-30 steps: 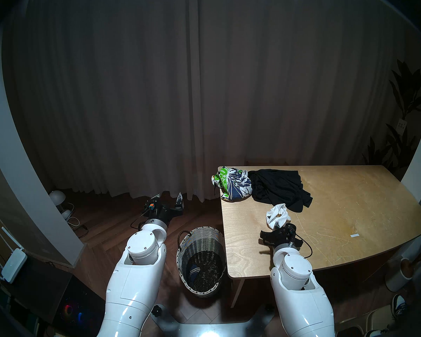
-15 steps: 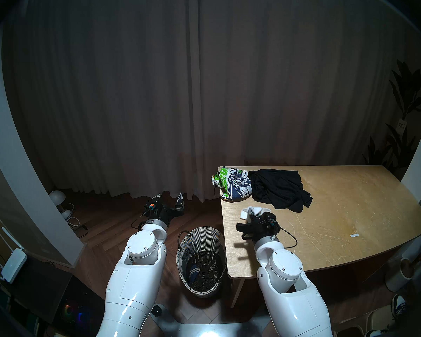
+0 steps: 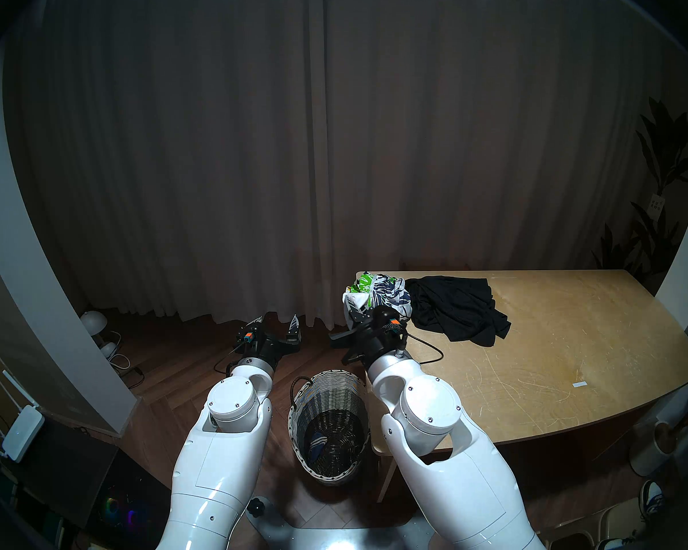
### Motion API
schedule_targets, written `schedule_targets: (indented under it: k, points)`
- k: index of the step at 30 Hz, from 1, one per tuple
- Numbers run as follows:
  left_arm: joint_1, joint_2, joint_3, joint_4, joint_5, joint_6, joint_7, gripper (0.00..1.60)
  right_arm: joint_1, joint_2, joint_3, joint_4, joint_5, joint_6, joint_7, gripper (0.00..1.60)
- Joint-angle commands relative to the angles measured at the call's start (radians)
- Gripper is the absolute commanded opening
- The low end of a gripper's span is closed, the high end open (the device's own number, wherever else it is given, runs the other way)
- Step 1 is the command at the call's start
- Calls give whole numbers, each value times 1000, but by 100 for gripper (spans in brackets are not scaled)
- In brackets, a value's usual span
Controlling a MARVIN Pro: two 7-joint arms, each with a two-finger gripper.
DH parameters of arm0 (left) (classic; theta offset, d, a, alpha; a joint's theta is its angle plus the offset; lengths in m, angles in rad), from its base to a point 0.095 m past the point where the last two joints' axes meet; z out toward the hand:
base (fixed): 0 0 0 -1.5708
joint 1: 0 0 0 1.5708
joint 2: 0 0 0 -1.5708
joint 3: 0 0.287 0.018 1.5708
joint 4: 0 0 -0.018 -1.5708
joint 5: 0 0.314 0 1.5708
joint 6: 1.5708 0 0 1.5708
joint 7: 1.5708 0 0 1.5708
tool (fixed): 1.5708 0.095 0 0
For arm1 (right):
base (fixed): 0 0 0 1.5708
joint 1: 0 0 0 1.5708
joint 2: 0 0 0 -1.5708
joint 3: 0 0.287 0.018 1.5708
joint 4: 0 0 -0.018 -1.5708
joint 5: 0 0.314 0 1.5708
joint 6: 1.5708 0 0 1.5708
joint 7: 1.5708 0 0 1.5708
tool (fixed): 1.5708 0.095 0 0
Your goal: Toss clothes into the laundry hamper
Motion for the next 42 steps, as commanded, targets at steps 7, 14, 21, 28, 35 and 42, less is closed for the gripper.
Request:
schedule_targets:
  k: [7, 14, 21, 28, 35, 42]
  points:
    - [-15, 1, -2, -20, -2, -6, 0, 160, 179, -53, -91, 124, -53, 18, -41, 0]
    - [-16, 2, -1, -19, -2, -5, 0, 160, 243, -89, -107, 172, -70, 27, -62, 0]
    - [-16, 2, -1, -19, -3, -5, 1, 160, 309, -122, -129, 240, -89, 33, -86, 0]
    - [-15, 2, -1, -22, -4, -6, 1, 160, 383, -170, -130, 365, -98, 21, -147, 0]
    - [-14, 3, -1, -24, -4, -5, 2, 160, 441, -201, -144, 516, -124, -9, -212, 0]
    - [-12, 4, -2, -26, -5, -4, 3, 160, 483, -226, -175, 680, -141, -63, -259, 0]
